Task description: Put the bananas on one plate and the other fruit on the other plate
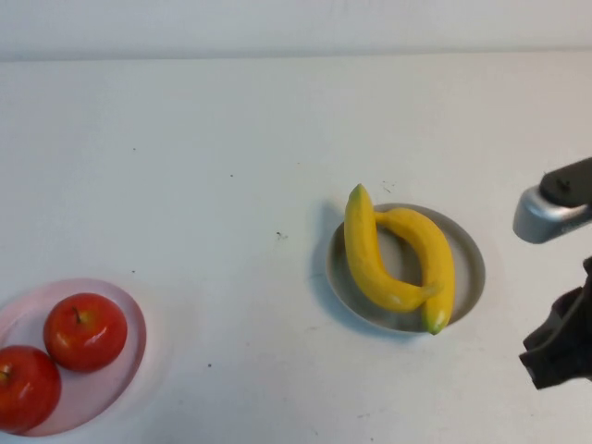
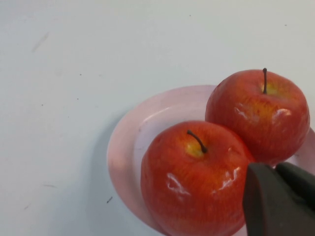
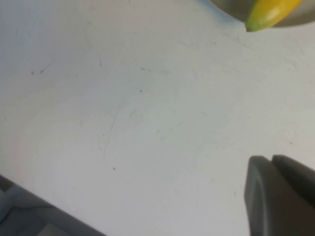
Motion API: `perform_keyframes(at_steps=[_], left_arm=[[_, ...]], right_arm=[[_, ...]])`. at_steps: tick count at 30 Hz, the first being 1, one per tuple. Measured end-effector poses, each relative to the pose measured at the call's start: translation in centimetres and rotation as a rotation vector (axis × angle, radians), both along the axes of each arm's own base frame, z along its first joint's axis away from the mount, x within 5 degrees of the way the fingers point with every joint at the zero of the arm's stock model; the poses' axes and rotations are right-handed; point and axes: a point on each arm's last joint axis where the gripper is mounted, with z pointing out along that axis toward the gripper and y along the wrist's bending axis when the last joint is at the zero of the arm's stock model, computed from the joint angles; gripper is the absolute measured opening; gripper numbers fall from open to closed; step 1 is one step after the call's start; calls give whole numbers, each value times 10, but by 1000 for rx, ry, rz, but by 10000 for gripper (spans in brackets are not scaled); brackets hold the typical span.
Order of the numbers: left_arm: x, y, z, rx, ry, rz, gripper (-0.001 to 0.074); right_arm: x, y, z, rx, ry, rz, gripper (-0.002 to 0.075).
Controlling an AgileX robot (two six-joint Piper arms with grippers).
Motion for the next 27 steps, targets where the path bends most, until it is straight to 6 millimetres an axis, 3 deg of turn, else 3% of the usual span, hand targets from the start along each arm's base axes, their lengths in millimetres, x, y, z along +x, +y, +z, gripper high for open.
perform_keyframes(at_steps=[5, 14, 16, 20, 24, 27], left_arm=[[0, 0, 0, 0, 0, 0, 4], [0, 0, 0, 0, 0, 0, 4], [0, 0, 0, 0, 0, 0, 4], [0, 0, 0, 0, 0, 0, 4], [0, 0, 0, 0, 0, 0, 4], [0, 0, 0, 0, 0, 0, 4]], right_arm=[[-8, -7, -9, -2, -9, -2, -15], [5, -8, -57, 17, -204, 40, -15], [8, -18, -63, 50, -272, -1, -15], [3, -57, -72, 107, -412, -189, -15], [-21, -93, -82, 144, -585, -371, -15], [-42, -109, -94, 153, -691, -464, -15]])
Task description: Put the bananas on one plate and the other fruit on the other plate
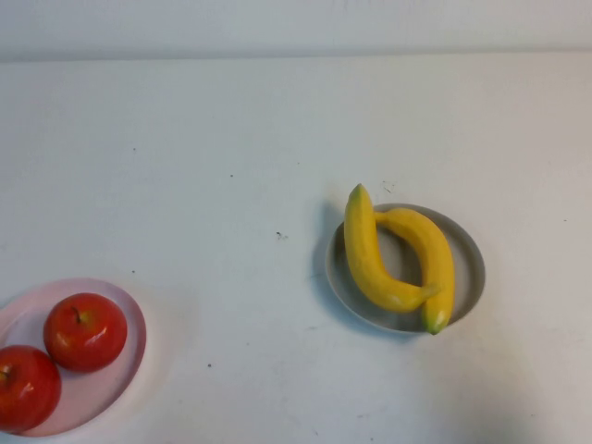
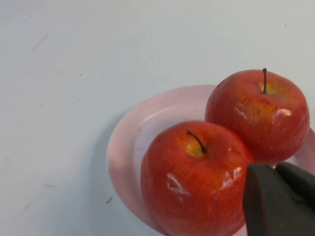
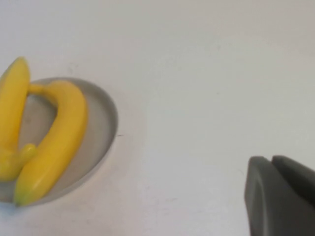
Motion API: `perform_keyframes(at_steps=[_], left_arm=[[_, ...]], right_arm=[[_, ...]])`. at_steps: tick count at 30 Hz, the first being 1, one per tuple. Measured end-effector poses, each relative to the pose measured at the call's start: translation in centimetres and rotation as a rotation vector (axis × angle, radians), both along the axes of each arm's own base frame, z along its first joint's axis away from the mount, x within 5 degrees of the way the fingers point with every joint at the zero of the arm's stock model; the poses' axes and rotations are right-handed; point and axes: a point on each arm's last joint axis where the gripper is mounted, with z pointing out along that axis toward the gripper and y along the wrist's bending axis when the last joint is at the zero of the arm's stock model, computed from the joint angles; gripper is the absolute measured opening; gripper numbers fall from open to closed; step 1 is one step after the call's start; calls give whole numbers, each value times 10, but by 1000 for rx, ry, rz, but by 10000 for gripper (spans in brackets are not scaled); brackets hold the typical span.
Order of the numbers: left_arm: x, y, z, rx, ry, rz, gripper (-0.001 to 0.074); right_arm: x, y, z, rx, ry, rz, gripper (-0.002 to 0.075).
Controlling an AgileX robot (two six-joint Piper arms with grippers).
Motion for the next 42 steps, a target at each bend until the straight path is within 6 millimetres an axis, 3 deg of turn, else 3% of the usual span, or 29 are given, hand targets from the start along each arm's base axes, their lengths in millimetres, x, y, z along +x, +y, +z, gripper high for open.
perform_keyframes(at_steps=[6, 12, 23, 42], left_arm=[[0, 0, 0, 0, 0, 0, 4], [0, 0, 0, 0, 0, 0, 4], [0, 0, 0, 0, -1, 0, 4], [0, 0, 0, 0, -1, 0, 4]], right_arm=[[-35, -11, -32, 17, -181, -92, -15], [-53, -12, -56, 28, -318, -98, -15], [-58, -12, -73, -6, -175, -91, -15], [-58, -12, -74, -15, -166, -87, -15]])
